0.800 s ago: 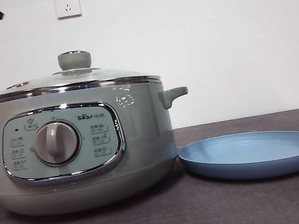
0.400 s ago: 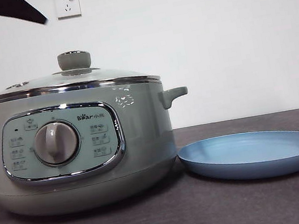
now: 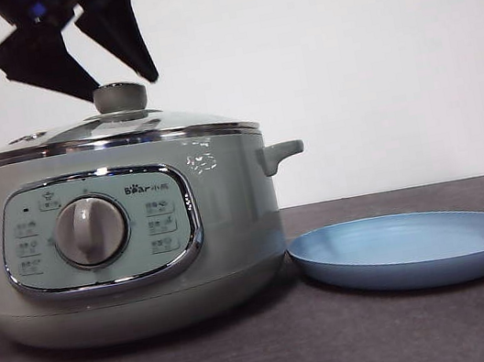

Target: Take the pumpkin out from the steamer,put the pumpkin in the blue plate,close the lid

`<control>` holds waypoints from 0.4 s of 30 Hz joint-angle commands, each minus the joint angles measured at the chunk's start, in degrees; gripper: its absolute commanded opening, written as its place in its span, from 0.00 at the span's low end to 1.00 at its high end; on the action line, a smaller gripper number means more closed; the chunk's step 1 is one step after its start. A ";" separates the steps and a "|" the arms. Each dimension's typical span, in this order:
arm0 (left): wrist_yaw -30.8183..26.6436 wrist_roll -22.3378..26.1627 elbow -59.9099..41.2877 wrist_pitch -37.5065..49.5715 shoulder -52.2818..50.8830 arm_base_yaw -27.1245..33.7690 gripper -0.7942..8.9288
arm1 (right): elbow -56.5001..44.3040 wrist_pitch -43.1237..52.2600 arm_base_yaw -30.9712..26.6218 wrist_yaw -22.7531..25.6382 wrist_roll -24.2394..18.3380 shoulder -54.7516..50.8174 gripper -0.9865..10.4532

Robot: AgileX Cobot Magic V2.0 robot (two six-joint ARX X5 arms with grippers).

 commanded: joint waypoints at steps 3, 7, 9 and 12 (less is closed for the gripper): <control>-0.28 1.11 0.07 -0.52 1.11 -0.39 0.44 | 0.13 0.26 0.07 0.13 0.35 0.09 0.47; -0.96 1.16 0.07 -0.52 1.11 -0.39 0.42 | 0.13 0.26 0.07 0.13 0.35 0.09 0.47; -0.96 1.66 0.07 -0.55 1.11 -0.39 0.30 | 0.13 0.26 0.07 0.13 0.35 0.09 0.47; -0.94 3.45 0.07 -0.55 1.11 -0.39 0.06 | 0.13 0.26 0.07 0.13 0.33 0.09 0.47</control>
